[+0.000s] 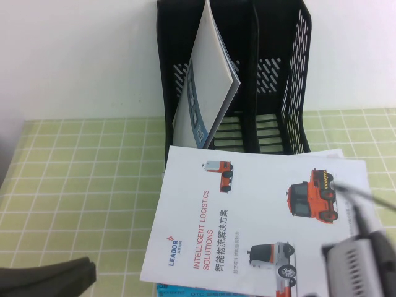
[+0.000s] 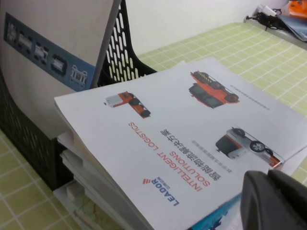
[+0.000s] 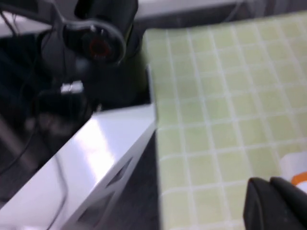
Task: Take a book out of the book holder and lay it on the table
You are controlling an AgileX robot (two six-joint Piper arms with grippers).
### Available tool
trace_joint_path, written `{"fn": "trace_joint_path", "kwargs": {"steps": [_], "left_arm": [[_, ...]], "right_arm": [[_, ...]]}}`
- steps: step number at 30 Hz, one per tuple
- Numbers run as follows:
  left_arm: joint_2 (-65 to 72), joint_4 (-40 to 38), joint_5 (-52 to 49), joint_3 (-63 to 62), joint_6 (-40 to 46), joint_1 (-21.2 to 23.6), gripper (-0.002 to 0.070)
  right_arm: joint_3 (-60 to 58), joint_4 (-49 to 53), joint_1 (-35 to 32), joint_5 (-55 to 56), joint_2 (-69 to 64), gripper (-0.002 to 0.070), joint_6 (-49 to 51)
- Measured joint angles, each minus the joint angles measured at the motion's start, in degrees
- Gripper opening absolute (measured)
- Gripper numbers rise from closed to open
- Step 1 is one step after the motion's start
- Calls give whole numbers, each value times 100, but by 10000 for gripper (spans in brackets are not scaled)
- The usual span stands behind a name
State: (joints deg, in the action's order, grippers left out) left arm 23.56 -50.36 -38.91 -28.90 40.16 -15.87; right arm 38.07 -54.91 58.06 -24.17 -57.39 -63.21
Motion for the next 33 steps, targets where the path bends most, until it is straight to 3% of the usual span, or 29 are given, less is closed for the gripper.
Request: {"fn": "trace_joint_path", "kwargs": {"steps": [4, 9, 28, 33], "left_arm": [[-4, 0, 208, 0, 17, 0, -3], [-4, 0, 232, 0, 17, 0, -3], [-4, 0, 177, 0, 17, 0, -3], [-142, -10, 177, 41, 17, 0, -3]], "right_arm": [[-80, -416, 0, 1180, 327, 1, -1054], [-80, -630, 0, 2080, 393, 1, -1320], [-80, -2652, -9, 2242, -1353, 1, -1336], [-80, -2816, -486, 2297, -2088, 1, -1210]]}}
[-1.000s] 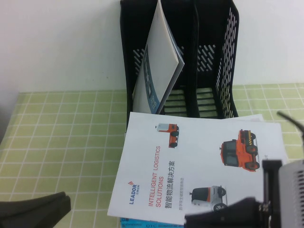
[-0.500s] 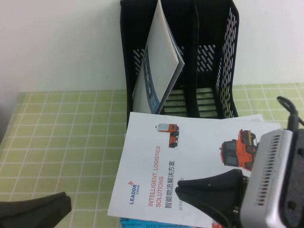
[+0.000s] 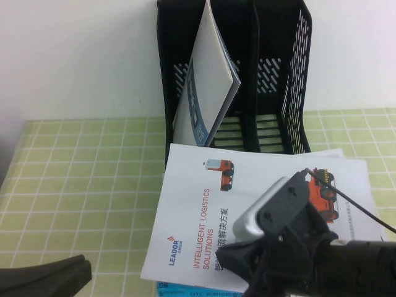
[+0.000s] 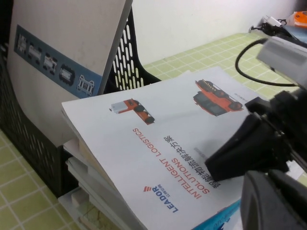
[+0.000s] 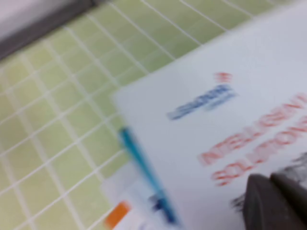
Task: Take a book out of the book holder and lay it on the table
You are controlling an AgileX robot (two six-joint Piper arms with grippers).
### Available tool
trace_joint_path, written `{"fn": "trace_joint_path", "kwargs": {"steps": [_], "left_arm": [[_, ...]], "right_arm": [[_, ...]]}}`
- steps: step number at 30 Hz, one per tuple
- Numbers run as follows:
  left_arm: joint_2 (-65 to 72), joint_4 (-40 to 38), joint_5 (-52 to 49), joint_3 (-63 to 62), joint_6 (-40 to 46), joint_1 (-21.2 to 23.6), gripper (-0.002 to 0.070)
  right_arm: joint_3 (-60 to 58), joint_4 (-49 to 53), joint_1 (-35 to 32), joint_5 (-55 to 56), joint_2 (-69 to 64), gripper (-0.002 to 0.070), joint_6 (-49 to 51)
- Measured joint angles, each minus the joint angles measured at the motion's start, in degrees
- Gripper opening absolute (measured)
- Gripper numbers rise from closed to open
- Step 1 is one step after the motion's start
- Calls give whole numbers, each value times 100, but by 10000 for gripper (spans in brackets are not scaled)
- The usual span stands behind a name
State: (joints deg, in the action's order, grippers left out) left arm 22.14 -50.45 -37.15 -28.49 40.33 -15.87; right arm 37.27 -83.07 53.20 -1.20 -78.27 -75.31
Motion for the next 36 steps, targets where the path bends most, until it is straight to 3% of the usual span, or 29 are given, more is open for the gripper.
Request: {"fn": "trace_joint_path", "kwargs": {"steps": [5, 11, 13, 20, 31, 36], "left_arm": [[-118, 302, -13, 11, 0, 0, -3], [-327, 2619, -68, 165, 0, 353, -3], [-452, 2934, -129, 325, 0, 563, -3], [-1153, 3345, -458, 820, 0, 1012, -3], [-1747, 4681, -555, 2326, 143, 1696, -3], [-1974, 4807, 120, 2597, 158, 1861, -3]], "right_arm": [[166, -291, -647, -337, -481, 1, 11], [309, -544, -1127, -919, -758, 1, 11], [233, -607, -1272, -1113, -732, 1, 11], [65, -1554, -1454, -1121, -399, 1, 33], [767, -1610, -1532, -222, 1209, -1, 46], [734, -1610, -1532, -132, 1934, -1, 46]]}}
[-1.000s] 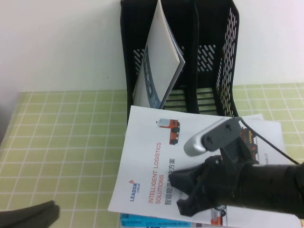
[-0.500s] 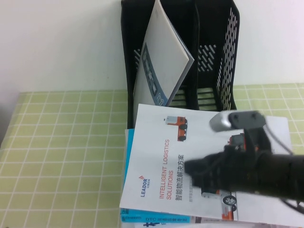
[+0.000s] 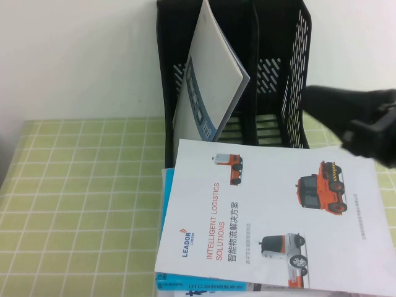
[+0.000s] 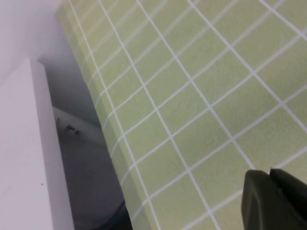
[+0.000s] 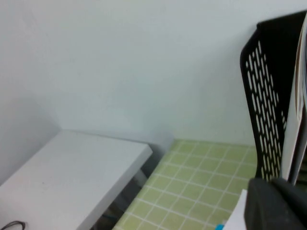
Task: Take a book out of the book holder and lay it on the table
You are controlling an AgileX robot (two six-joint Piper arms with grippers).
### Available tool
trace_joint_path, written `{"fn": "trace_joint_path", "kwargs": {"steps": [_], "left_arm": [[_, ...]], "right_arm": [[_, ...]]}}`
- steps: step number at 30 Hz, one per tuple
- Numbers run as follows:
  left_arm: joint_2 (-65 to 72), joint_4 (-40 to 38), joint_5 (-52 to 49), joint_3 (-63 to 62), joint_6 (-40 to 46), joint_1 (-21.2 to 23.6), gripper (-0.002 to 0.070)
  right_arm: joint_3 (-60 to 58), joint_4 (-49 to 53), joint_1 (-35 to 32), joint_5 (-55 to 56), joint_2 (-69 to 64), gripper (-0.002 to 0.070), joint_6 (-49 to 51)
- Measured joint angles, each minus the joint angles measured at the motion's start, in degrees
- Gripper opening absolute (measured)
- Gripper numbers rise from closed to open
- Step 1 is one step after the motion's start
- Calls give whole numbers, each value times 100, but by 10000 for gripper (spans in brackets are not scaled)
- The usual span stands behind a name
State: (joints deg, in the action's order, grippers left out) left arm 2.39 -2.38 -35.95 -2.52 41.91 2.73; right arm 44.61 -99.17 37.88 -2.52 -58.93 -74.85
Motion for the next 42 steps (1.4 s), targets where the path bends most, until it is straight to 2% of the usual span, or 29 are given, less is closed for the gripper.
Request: {"fn": "trace_joint_path", "kwargs": {"steps": [6, 16, 21, 25, 29, 32, 35, 37, 42], "left_arm": [[-35, -60, 135, 39, 0, 21, -2], [-35, -371, 167, 52, 14, 21, -3], [-35, -422, 167, 52, 14, 21, -3], [-35, -439, 178, 57, 14, 21, -3], [-35, -448, 178, 57, 14, 21, -3], [-35, -448, 178, 57, 14, 21, -3], [-35, -448, 178, 57, 14, 21, -3], [-35, -452, 178, 57, 14, 21, -3], [-35, -461, 178, 57, 27, 21, -3]], "right_arm": [[0, -3, 0, -60, 505, -1, 0], [0, -3, 0, -840, 874, -1, -225], [-190, 8, 0, -354, 1281, -1, -1358], [-517, -3, 0, 647, 1786, -1, -2110], [-1143, -92, -16, 1801, 2390, -1, -2423], [-1576, -145, -204, 2027, 2848, -1, -2439], [-1961, 94, -680, 1889, 3306, -1, -1822], [-2231, 857, -1060, 1680, 3610, -1, -905], [-2804, 4757, -2145, 813, 4465, -1, 3013]]}}
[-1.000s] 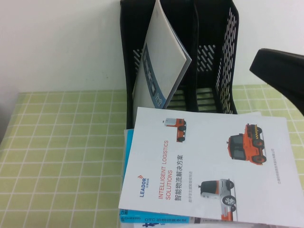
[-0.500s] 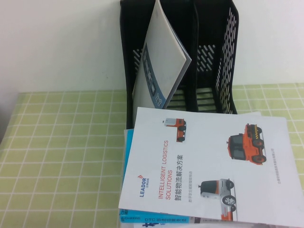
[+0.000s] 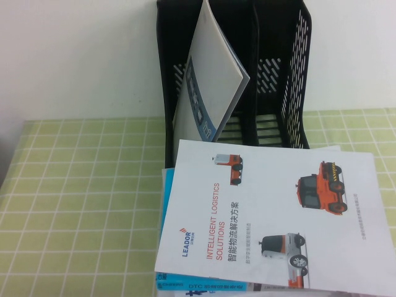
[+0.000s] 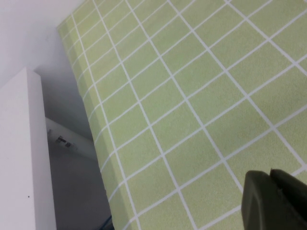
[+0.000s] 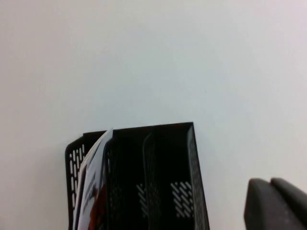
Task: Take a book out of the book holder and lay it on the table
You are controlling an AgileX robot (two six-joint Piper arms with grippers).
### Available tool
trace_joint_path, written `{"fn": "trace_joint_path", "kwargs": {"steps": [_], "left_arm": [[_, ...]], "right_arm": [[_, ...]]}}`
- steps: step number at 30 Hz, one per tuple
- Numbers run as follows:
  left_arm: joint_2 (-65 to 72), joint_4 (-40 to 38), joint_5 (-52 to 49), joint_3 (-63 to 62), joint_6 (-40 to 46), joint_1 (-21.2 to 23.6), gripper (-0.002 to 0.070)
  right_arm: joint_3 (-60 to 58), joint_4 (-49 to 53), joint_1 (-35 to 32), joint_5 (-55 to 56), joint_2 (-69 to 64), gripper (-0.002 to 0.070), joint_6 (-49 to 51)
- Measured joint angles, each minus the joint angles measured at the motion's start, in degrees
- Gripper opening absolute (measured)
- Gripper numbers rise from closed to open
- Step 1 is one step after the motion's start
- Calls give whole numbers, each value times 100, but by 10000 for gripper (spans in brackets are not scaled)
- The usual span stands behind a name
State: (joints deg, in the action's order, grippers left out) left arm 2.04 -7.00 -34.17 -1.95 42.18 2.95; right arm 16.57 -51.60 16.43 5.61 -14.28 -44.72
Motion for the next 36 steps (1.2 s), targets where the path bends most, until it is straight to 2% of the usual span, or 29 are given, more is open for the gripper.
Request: {"fn": "trace_joint_path", "kwargs": {"steps": [5, 8, 11, 17, 21, 36], "left_arm": [[0, 0, 0, 0, 0, 0, -3], [0, 0, 0, 0, 0, 0, -3], [0, -10, 0, 0, 0, 0, -3], [0, -4, 0, 0, 0, 0, -3], [0, -4, 0, 0, 0, 0, -3], [0, -4, 0, 0, 0, 0, -3]], "right_arm": [[-409, 2917, -936, -1641, 789, -1, 3434], [-701, 4114, -1321, -2218, 1083, -1, 4632], [-1029, 4643, -1512, -2242, 1306, -1, 4650], [-1746, 4861, -1568, -2016, 1481, -1, 4235], [-1814, 4890, -1568, -2611, 1481, -1, 4184], [-1814, 4890, -1568, -2658, 1481, -1, 4171]]}}
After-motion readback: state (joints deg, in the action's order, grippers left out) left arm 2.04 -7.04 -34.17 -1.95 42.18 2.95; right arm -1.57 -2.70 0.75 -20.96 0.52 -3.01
